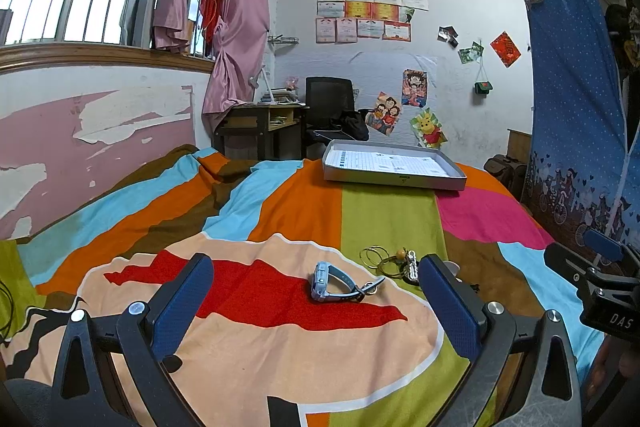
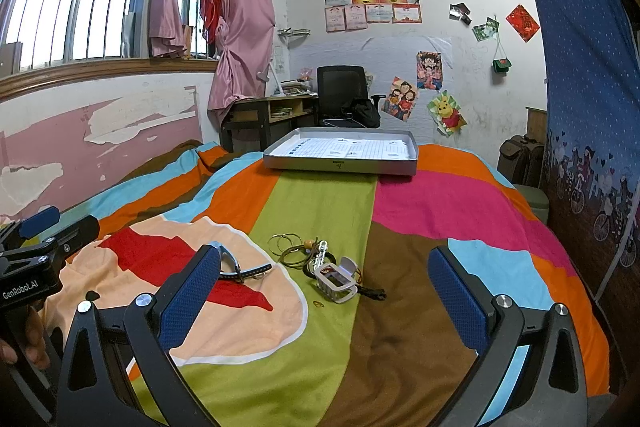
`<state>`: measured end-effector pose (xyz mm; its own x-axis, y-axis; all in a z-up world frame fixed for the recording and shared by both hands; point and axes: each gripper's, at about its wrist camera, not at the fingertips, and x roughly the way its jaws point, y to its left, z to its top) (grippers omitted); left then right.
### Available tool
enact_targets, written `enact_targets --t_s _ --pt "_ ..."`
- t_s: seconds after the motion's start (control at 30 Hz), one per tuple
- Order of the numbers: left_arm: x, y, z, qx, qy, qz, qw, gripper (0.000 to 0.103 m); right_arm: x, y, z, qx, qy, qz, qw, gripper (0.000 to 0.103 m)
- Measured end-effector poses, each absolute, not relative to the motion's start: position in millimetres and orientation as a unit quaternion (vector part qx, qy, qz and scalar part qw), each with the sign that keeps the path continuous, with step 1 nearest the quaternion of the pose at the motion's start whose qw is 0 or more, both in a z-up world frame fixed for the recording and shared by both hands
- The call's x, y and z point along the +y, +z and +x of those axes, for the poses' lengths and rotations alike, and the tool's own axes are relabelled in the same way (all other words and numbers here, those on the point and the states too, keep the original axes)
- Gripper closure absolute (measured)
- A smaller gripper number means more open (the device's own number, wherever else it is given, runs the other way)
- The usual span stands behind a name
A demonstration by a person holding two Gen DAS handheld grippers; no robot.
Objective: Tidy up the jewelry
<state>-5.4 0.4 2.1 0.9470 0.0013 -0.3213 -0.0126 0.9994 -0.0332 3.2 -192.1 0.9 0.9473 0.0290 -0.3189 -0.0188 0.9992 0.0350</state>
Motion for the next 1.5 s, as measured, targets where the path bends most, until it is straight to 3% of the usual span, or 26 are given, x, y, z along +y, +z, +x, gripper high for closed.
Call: enact_targets --t_s 0.93,1.17,1.5 --pt "3 7 -6 0.166 0.001 -0.021 0.986 0.000 -194 2 3 0.164 0.012 0.019 0.986 0.001" --pt "16 5 12 0.210 -0.013 -0.059 0.976 0.000 -190 -2 12 0.181 0.018 0.035 0.983 0.001" --pt "33 -17 87 0.295 -0.012 -0.080 0.952 0.000 -213 -23 66 0.266 0.026 0.071 0.961 0.001"
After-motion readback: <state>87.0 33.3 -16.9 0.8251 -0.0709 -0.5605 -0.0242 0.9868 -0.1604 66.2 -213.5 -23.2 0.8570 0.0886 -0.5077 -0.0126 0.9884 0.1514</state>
